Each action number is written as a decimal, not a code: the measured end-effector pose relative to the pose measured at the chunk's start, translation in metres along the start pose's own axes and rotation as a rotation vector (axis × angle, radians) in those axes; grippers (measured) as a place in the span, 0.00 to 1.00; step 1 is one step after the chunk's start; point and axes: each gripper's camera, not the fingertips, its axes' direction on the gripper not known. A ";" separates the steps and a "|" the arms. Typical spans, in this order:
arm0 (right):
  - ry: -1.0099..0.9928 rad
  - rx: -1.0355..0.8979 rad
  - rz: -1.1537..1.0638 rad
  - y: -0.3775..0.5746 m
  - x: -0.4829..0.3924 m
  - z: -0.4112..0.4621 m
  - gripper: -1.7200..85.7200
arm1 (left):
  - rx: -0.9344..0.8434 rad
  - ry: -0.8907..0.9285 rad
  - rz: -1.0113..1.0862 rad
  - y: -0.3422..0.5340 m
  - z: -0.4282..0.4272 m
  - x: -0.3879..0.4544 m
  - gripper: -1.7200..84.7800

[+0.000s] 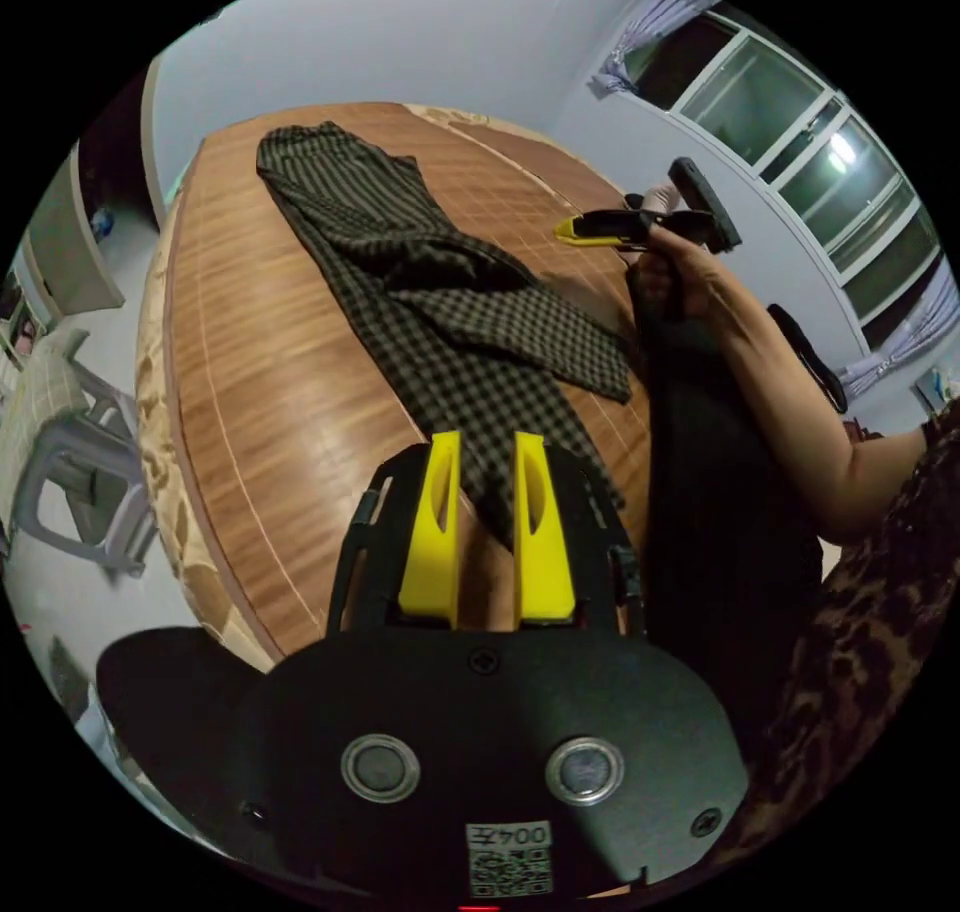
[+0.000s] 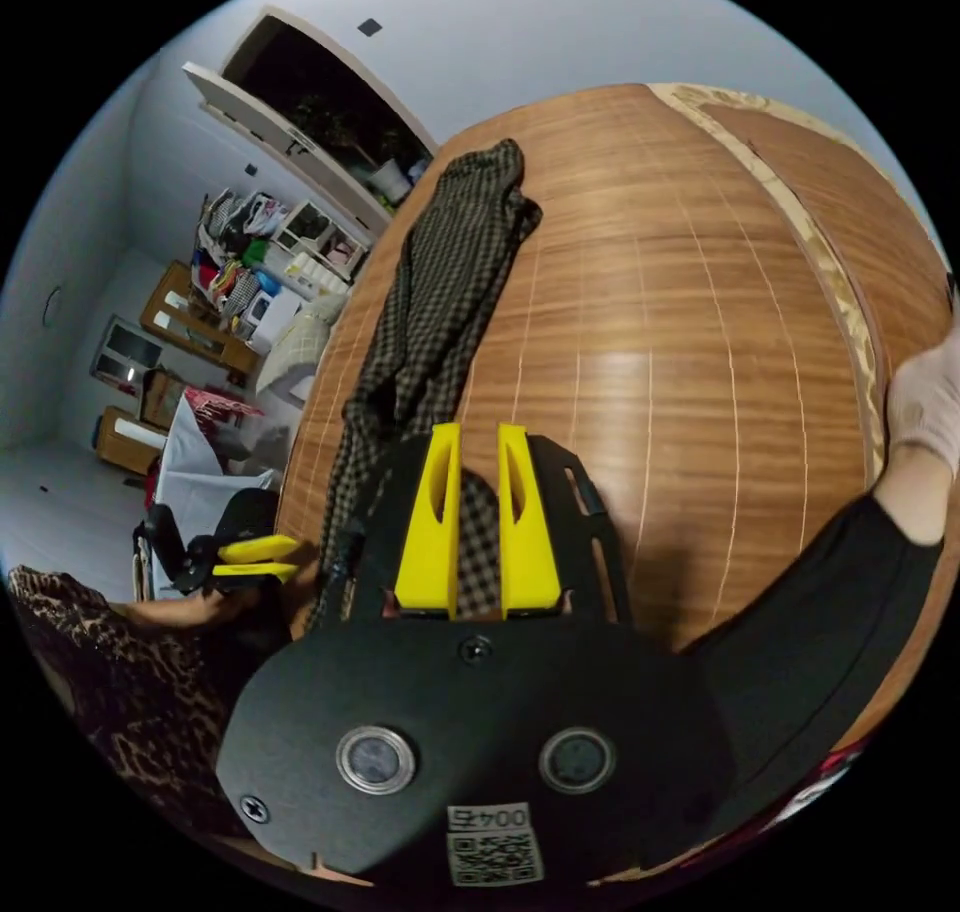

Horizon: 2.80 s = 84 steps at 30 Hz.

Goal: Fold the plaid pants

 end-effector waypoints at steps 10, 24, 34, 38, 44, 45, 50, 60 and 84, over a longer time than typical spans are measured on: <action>0.187 -0.170 0.082 0.068 -0.044 0.024 0.13 | -0.052 0.014 0.037 0.074 0.026 -0.002 0.11; 0.254 -0.120 -0.132 0.122 -0.196 -0.015 0.06 | 0.073 0.295 -0.184 0.149 0.005 -0.081 0.13; 0.064 -0.313 -0.322 0.236 -0.304 0.038 0.06 | 0.157 0.707 -0.487 0.206 0.011 -0.152 0.17; -0.091 -0.205 -0.084 0.261 -0.262 0.025 0.08 | 0.095 0.670 -0.466 0.212 0.014 -0.149 0.17; -0.060 -0.006 0.149 0.284 -0.214 -0.016 0.10 | -0.034 0.541 -0.222 0.204 0.017 -0.108 0.16; -0.061 -0.003 0.157 0.286 -0.212 -0.016 0.10 | -0.057 0.528 -0.198 0.203 0.018 -0.102 0.16; -0.153 -0.014 0.248 0.302 -0.191 -0.012 0.10 | -0.135 0.373 -0.107 0.205 0.028 -0.072 0.16; -0.195 0.032 0.236 0.321 -0.179 -0.027 0.11 | -0.203 0.144 -0.044 0.199 0.042 -0.036 0.10; -0.196 -0.264 0.309 0.315 -0.164 0.008 0.14 | -0.175 0.445 -0.268 0.218 0.025 -0.109 0.14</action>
